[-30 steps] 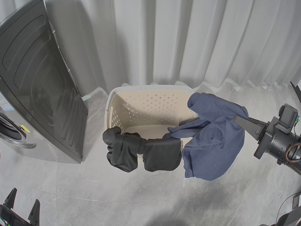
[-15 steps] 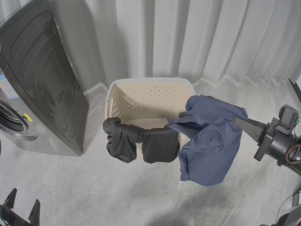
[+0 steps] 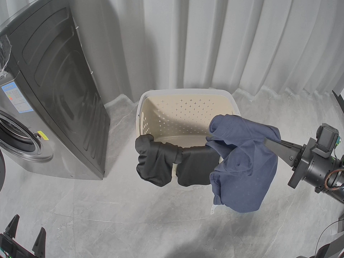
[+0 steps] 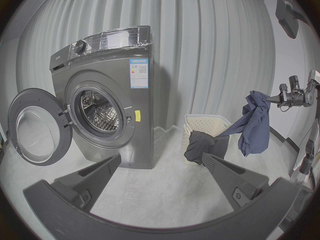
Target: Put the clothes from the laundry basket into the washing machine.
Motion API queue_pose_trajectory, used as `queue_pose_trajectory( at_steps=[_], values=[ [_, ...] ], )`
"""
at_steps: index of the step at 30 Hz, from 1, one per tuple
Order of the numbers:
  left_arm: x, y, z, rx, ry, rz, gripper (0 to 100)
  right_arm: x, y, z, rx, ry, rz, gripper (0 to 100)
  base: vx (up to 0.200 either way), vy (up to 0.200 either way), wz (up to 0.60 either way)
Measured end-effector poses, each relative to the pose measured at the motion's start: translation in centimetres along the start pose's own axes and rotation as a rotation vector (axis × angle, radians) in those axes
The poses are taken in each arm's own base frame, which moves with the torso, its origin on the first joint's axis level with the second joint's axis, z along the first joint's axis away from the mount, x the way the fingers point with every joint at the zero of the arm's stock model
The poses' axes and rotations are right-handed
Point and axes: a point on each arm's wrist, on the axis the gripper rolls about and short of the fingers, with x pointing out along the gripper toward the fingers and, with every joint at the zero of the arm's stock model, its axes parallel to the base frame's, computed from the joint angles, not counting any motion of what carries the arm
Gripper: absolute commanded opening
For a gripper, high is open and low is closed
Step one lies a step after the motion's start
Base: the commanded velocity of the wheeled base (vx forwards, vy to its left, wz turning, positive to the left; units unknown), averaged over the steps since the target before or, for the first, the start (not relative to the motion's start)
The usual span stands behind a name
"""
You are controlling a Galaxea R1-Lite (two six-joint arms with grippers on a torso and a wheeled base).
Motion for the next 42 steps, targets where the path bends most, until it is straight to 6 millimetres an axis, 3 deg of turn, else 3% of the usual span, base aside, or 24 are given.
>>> queue_pose_trajectory(
  at_steps=[28,34,42],
  values=[
    [0.00,0.00,-0.01,0.000,0.000,0.000,100,0.01,0.49,0.09,-0.002,-0.016,0.047,0,0.000,0.200,0.00],
    [0.00,0.00,-0.01,0.001,0.000,0.000,100,0.04,0.73,0.42,-0.001,-0.040,0.077,0,0.000,0.000,0.00],
    [0.00,0.00,0.00,0.001,0.000,0.001,100,0.20,0.74,0.13,0.002,-0.029,0.073,0,-0.200,0.000,0.00]
  ],
)
